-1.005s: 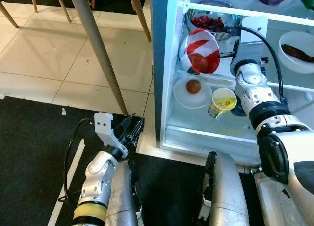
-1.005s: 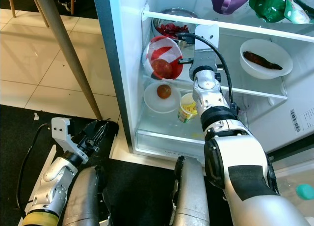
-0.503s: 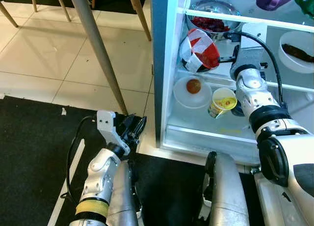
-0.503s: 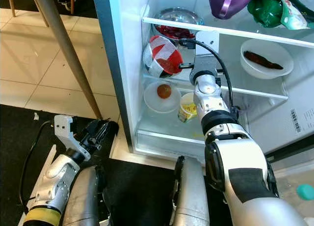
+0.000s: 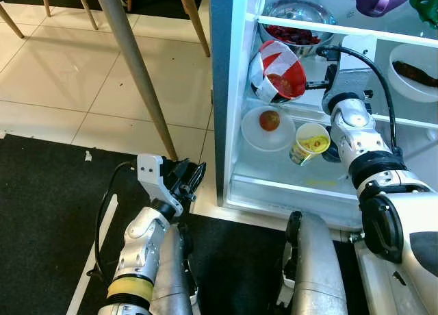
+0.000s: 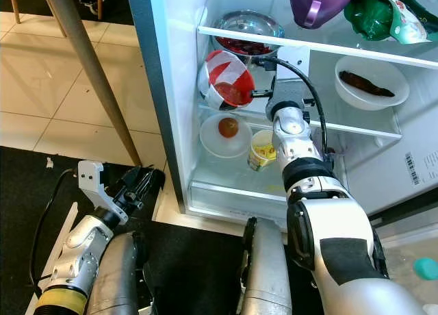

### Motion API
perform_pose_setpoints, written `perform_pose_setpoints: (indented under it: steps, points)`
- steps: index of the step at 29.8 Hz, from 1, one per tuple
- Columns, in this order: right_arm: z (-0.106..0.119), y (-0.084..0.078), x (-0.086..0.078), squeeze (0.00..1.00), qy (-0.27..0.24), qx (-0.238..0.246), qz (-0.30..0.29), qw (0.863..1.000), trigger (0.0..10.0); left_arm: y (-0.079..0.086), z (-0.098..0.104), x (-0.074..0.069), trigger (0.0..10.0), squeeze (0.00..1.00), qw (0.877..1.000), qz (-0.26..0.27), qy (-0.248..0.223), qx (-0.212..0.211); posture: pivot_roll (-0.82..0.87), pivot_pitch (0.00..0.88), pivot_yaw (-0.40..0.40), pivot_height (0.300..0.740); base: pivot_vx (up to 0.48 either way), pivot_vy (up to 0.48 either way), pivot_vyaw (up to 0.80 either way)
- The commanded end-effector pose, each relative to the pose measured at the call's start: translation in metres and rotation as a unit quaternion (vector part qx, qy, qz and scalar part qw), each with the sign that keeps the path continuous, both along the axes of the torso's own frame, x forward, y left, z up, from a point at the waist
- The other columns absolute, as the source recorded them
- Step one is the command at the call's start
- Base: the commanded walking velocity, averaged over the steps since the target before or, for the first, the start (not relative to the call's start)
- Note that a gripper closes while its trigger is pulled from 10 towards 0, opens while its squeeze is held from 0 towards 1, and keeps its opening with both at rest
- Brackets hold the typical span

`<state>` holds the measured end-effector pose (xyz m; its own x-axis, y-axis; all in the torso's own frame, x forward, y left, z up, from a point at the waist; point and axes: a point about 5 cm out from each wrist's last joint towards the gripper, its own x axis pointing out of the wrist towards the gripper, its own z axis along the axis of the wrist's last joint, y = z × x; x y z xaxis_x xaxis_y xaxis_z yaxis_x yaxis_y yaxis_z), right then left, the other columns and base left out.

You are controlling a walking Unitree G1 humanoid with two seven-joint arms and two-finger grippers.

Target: Restocking fridge

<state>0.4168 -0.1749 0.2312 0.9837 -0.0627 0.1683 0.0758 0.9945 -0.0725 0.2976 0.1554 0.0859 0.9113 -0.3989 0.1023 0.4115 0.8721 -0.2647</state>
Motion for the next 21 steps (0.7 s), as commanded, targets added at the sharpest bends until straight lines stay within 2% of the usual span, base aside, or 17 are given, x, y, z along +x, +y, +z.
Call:
perform_pose_setpoints:
  steps: [1, 14, 21]
  points:
    - [-0.008, -0.003, -0.002, 0.00, 0.005, 0.009, 0.001, 1.000, 10.0, -0.003, -0.009, -0.004, 10.0, 0.00, 1.000, -0.004, 0.014, -0.007, 0.02, 0.243, -0.004, 0.515, 0.000, 0.000, 0.00]
    - [-0.024, 0.003, -0.010, 0.00, -0.002, 0.013, 0.092, 0.996, 10.0, -0.007, -0.010, 0.000, 10.0, 0.00, 1.000, -0.010, 0.014, -0.008, 0.01, 0.220, 0.004, 0.515, 0.000, 0.000, 0.00]
    - [-0.028, 0.009, -0.017, 0.00, -0.020, 0.018, 0.157, 0.987, 10.0, -0.009, -0.011, 0.002, 10.0, 0.00, 1.000, -0.013, 0.015, -0.008, 0.01, 0.206, 0.008, 0.515, 0.000, 0.000, 0.00]
